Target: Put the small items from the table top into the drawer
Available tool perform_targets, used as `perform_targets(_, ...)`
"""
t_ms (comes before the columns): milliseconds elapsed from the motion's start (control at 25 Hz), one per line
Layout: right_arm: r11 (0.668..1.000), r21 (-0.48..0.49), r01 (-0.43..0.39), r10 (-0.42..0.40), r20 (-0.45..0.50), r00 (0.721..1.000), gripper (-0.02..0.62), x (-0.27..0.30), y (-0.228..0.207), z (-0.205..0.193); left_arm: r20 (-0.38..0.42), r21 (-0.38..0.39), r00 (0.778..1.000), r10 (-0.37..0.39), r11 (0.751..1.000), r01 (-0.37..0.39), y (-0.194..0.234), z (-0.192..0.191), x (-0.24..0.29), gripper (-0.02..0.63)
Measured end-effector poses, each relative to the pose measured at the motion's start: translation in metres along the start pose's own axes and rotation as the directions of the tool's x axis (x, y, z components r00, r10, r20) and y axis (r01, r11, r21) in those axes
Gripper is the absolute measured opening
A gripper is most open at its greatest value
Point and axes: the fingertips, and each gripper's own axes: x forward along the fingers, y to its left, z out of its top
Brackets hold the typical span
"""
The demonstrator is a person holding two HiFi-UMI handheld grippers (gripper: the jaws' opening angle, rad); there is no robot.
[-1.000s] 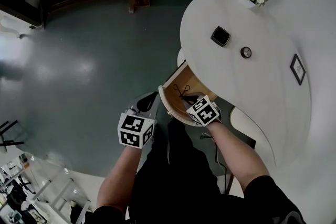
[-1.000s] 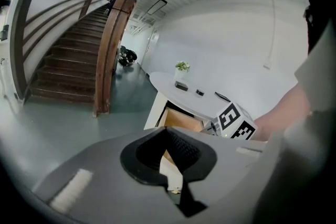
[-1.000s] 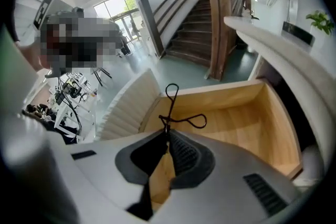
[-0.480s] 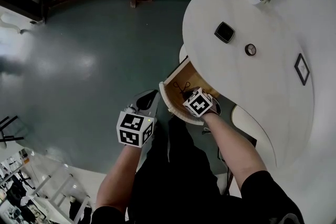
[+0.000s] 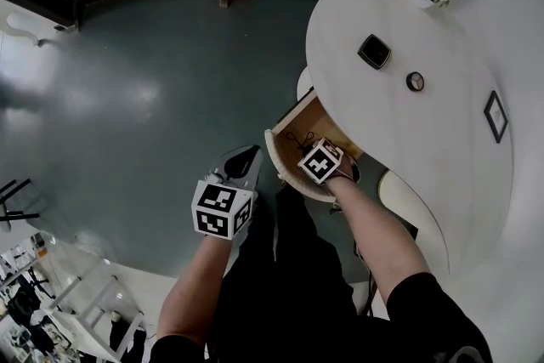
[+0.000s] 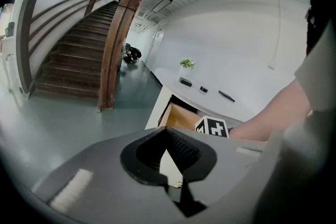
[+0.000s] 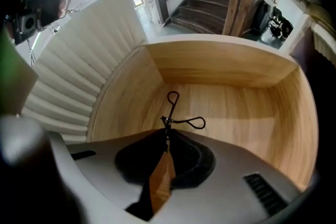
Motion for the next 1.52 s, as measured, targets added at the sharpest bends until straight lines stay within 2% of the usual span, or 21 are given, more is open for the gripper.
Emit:
perform_targets(240, 1.000, 0.017, 0.012, -0.012, 0.004, 1.000, 0.034, -0.001, -0.005, -0.001, 0.001, -0.008, 1.000, 0.006, 1.000, -0.006, 0.005, -0.004, -0.008, 0.012)
perform_targets(360, 0.999, 0.028, 0.016, -0.017, 0.028, 0.999, 0.058, -0.011, -0.005, 0.001, 0.009, -0.009, 1.000, 0.006, 1.000, -0.006, 0.005, -0.002, -0.014, 0.012)
perform_targets(600, 0.991, 0.129, 0.047, -0.060, 0.100, 0.993, 0.058, -0.051, 0.002, 0.004, 0.051, 0.004, 0.999, 0.001, 1.000, -0.001, 0.003, 0.015, -0.039, 0.011)
perform_targets(840, 0.983, 0.153, 0.106, -0.128, 0.138, 0.982, 0.058, -0.098, 0.013, 0.005, 0.100, 0.026, 0.995, -0.015, 1.000, 0.012, -0.003, 0.034, -0.074, 0.011)
perform_targets(1160, 0.951, 0.267, 0.157, -0.220, 0.223, 0.950, 0.052, -0.173, 0.051, -0.003, 0.147, 0.040, 0.988, -0.055, 0.998, 0.049, -0.023, 0.044, -0.130, 0.012)
perform_targets(1520, 0.944, 0.291, 0.158, -0.259, 0.350, 0.900, 0.044, -0.233, 0.082, -0.005, 0.189, 0.084, 0.980, -0.059, 0.995, 0.044, -0.045, 0.064, -0.161, 0.012)
